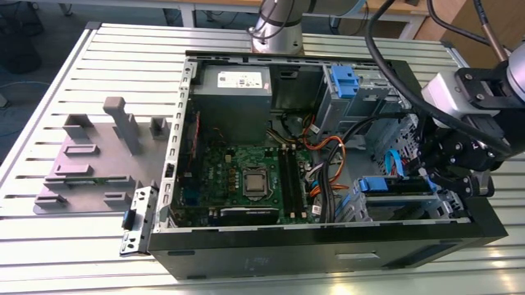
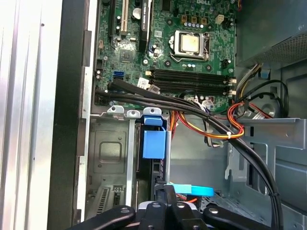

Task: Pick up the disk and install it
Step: 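Insert the second disk wire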

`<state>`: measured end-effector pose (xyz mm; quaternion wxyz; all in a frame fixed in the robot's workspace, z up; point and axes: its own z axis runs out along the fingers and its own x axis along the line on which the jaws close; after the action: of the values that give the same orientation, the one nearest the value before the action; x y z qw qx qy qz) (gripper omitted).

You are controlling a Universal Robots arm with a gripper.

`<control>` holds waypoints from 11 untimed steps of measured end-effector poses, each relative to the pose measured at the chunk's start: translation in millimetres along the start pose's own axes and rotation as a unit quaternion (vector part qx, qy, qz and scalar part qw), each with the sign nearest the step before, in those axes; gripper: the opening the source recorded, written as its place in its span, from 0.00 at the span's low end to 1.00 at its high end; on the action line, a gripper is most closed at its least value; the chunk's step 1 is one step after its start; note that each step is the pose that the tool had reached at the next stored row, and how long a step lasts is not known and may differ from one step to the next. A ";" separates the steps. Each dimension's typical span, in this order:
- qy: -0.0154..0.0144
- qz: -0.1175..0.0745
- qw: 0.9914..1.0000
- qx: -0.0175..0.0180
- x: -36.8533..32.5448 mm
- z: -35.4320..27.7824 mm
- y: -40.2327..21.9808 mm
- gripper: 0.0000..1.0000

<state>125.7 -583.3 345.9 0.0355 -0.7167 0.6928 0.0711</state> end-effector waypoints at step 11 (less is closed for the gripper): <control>0.000 0.002 1.000 -0.014 2.5 13.2 -3.2 0.11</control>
<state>128.3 -583.7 332.3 0.0253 -0.7158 0.6931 0.0813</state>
